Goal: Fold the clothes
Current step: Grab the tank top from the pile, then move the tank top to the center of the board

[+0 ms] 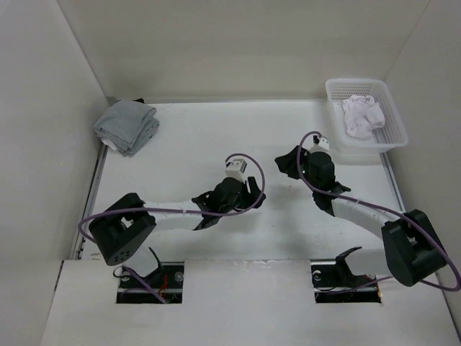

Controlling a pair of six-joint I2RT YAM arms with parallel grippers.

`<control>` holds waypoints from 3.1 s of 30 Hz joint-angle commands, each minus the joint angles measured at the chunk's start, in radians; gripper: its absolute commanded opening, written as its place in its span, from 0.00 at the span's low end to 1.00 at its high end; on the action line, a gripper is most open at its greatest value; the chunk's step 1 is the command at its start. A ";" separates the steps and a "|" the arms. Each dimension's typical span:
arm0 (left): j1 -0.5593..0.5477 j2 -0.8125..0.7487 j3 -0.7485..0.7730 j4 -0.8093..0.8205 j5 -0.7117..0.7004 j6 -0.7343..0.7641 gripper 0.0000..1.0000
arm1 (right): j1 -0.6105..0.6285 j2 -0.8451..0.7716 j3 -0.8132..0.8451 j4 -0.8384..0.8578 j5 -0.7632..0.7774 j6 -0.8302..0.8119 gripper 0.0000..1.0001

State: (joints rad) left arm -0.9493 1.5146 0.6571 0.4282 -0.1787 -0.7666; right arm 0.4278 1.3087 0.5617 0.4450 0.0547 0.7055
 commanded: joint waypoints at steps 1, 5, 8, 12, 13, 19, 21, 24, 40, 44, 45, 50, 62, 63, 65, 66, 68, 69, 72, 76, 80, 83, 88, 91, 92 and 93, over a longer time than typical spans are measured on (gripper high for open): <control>0.010 0.027 -0.031 0.089 0.044 -0.008 0.55 | 0.013 -0.057 0.081 -0.086 0.063 -0.028 0.48; -0.001 0.025 -0.051 0.112 0.053 0.012 0.54 | 0.013 -0.074 0.116 -0.132 0.080 -0.028 0.44; 0.002 0.012 -0.080 0.155 0.056 0.033 0.48 | -0.005 -0.086 0.155 -0.170 0.088 -0.028 0.27; -0.004 -0.045 -0.126 0.216 0.044 0.082 0.16 | -0.117 -0.086 0.292 -0.314 0.140 -0.046 0.00; -0.001 -0.054 -0.140 0.237 0.035 0.095 0.10 | -0.176 -0.068 0.363 -0.374 0.155 -0.047 0.00; 0.066 -0.096 -0.195 0.285 0.036 0.073 0.11 | -0.408 0.147 0.636 -0.454 0.226 -0.075 0.00; 0.083 -0.117 -0.208 0.285 0.041 0.070 0.19 | -0.473 0.274 0.745 -0.479 0.249 -0.087 0.03; 0.108 -0.139 -0.229 0.296 0.035 0.070 0.33 | -0.554 0.462 0.921 -0.555 0.342 -0.124 0.14; 0.174 -0.079 -0.237 0.351 0.123 0.027 0.47 | -0.711 1.020 1.509 -0.695 0.275 -0.216 0.66; 0.177 -0.060 -0.234 0.368 0.142 0.018 0.47 | -0.711 1.089 1.593 -0.706 0.249 -0.189 0.65; 0.178 -0.059 -0.234 0.369 0.143 0.016 0.47 | -0.711 1.103 1.612 -0.713 0.247 -0.186 0.63; 0.200 -0.063 -0.237 0.369 0.148 0.015 0.47 | -0.719 1.155 1.682 -0.782 0.257 -0.181 0.55; 0.218 -0.060 -0.237 0.369 0.148 0.013 0.47 | -0.697 0.847 1.388 -0.470 0.212 -0.179 0.00; 0.217 -0.063 -0.237 0.369 0.150 0.013 0.47 | -0.673 0.769 1.377 -0.454 0.205 -0.179 0.00; 0.218 -0.067 -0.238 0.369 0.150 0.013 0.47 | -0.645 0.686 1.374 -0.447 0.194 -0.187 0.00; 0.221 -0.071 -0.241 0.369 0.150 0.012 0.46 | -0.613 0.599 1.367 -0.445 0.174 -0.187 0.00; 0.232 -0.083 -0.247 0.369 0.148 0.009 0.46 | -0.556 0.473 1.354 -0.440 0.139 -0.182 0.00; 0.238 -0.090 -0.251 0.369 0.147 0.006 0.46 | -0.532 0.431 1.354 -0.440 0.129 -0.181 0.00; 0.269 -0.126 -0.266 0.363 0.148 -0.008 0.46 | -0.417 0.284 1.365 -0.427 0.119 -0.196 0.00; 0.362 -0.276 -0.296 0.284 0.137 -0.055 0.46 | -0.201 0.128 1.457 -0.434 0.117 -0.267 0.00; 0.442 -0.393 -0.313 0.193 0.120 -0.080 0.46 | -0.062 0.049 1.436 -0.427 0.122 -0.313 0.01; 0.530 -0.508 -0.344 0.106 0.119 -0.108 0.46 | 0.019 -0.018 1.246 -0.393 0.123 -0.290 0.01; 0.701 -0.698 -0.425 -0.050 0.127 -0.151 0.46 | 0.058 -0.031 0.680 -0.160 0.090 -0.071 0.03; 0.766 -0.758 -0.451 -0.114 0.130 -0.152 0.47 | 0.056 0.148 0.517 -0.036 0.018 0.072 0.03; 0.778 -0.766 -0.455 -0.137 0.131 -0.148 0.47 | 0.049 0.255 0.515 -0.011 -0.024 0.100 0.04; 0.780 -0.765 -0.455 -0.144 0.131 -0.146 0.47 | 0.047 0.280 0.520 -0.009 -0.035 0.104 0.04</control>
State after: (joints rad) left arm -0.1925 0.7738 0.2161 0.3676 -0.0563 -0.8993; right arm 0.4793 1.4155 1.1450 0.3351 0.1116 0.6563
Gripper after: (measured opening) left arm 0.463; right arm 0.035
